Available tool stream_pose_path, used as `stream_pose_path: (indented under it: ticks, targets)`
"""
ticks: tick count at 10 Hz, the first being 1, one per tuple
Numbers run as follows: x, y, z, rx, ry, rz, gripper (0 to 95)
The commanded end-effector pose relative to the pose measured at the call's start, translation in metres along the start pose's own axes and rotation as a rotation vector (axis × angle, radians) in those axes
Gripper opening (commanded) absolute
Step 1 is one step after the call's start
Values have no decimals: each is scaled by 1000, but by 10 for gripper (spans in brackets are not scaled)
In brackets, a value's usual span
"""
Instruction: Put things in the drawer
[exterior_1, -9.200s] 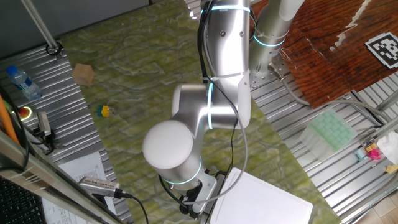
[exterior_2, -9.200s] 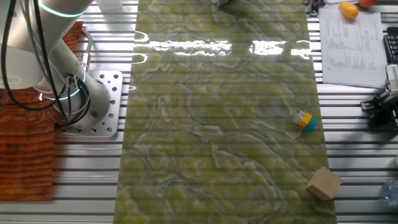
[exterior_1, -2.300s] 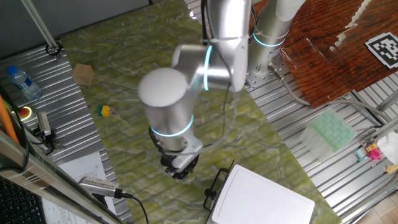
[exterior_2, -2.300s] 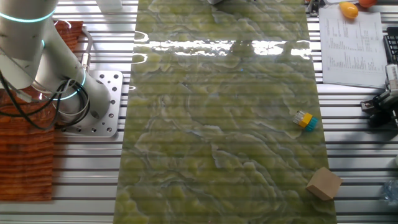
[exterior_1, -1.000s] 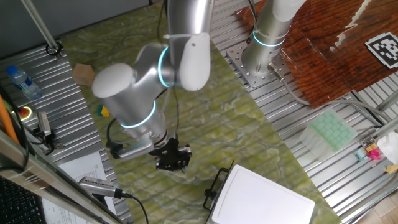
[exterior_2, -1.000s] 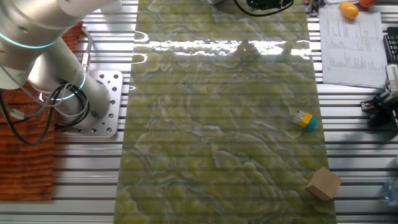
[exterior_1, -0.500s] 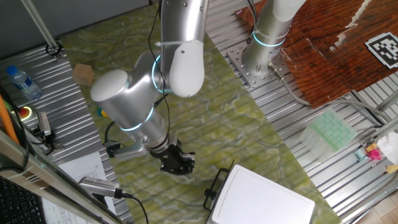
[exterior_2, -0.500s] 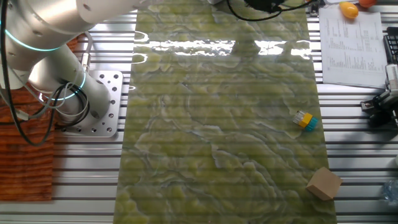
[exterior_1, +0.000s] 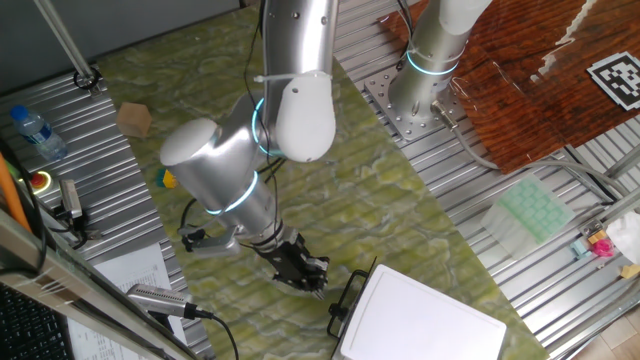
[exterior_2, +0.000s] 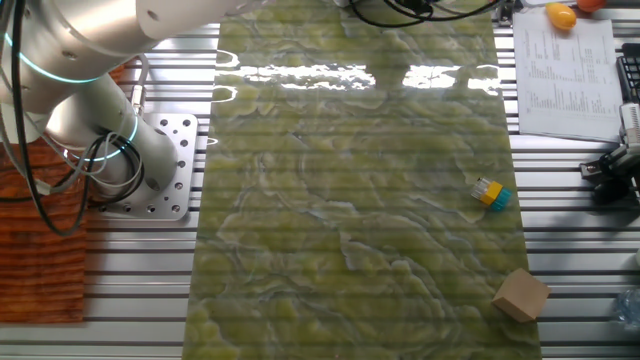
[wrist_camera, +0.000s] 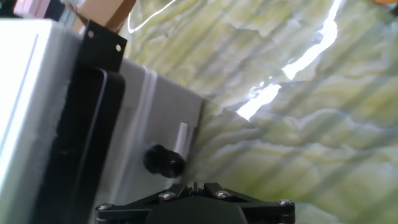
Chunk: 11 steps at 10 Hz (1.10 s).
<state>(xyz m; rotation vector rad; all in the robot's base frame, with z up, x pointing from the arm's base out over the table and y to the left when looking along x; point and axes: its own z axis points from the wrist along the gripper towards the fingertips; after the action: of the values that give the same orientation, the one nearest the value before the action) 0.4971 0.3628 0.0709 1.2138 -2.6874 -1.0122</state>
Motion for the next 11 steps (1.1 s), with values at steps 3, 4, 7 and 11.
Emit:
stream_pose_path:
  ticks: [3, 4, 7, 11]
  targets:
    - [-2, 2, 4, 17, -28, 8, 0]
    - [-3, 2, 4, 23, -34, 8, 0]
    - [-6, 1, 5, 53, -50, 3, 0]
    - [-12, -1, 6, 94, -73, -15, 0]
